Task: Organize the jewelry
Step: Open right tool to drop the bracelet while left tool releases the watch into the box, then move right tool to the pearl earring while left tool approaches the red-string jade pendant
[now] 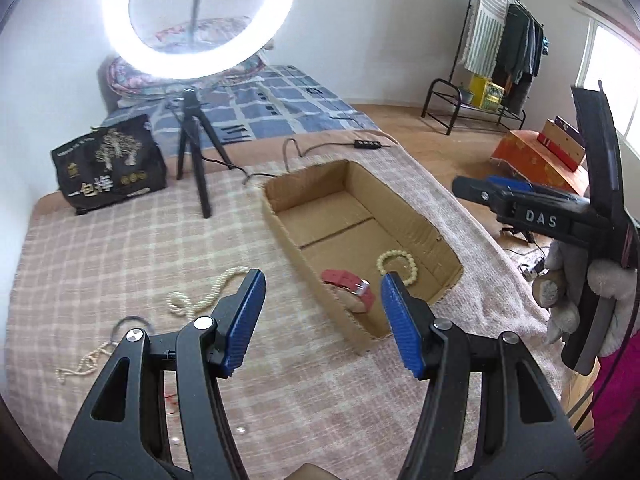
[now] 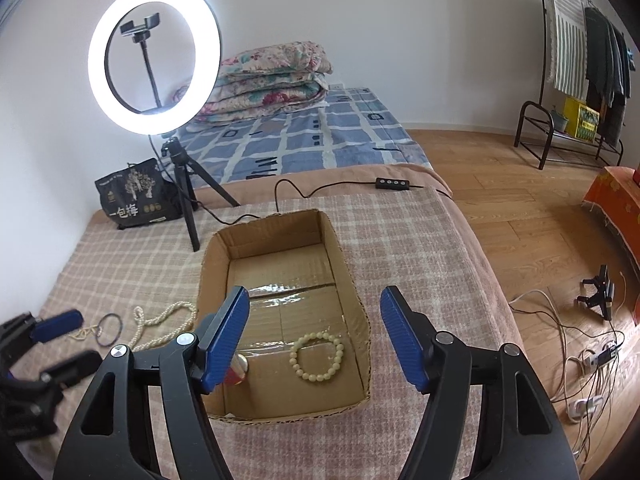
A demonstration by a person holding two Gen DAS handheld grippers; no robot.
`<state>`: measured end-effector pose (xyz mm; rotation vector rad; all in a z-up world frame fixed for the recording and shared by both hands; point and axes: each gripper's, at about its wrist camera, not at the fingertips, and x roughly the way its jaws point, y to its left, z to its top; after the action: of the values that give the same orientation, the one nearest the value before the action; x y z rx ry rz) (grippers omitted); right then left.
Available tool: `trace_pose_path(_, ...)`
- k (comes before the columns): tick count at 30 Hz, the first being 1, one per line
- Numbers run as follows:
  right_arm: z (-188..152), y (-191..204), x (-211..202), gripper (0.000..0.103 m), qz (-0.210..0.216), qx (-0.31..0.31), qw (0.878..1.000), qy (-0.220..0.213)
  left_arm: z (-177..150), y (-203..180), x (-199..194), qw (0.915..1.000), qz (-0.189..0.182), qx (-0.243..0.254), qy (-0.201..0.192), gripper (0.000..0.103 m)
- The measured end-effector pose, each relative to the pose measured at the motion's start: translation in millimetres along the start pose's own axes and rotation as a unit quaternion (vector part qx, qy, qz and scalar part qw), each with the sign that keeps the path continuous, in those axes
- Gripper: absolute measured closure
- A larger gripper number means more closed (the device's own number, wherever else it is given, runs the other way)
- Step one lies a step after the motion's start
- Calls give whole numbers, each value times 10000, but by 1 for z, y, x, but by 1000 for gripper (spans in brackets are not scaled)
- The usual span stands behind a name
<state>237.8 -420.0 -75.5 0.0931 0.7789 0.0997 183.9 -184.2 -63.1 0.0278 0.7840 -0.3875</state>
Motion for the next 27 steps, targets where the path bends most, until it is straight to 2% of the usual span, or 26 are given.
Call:
trace_pose_path(9, -5, 28, -15, 35, 191, -293, 9993, -150, -7, 64, -48, 9986, 338, -363, -187, 41)
trace_pose_path(16, -13, 57, -28, 35, 737, -575, 9953, -253, -28, 112, -72, 9955, 734, -563, -203, 41)
trace_pose_path(23, -33, 102, -33, 35, 904, -1329, 9867, -253, -49, 152, -73, 9925, 910, -821, -33, 41)
trace_pose_path(27, -50, 128, -30, 35, 968, -1768, 9793, -191, -60, 162, -66, 9927, 833, -862, 95, 41)
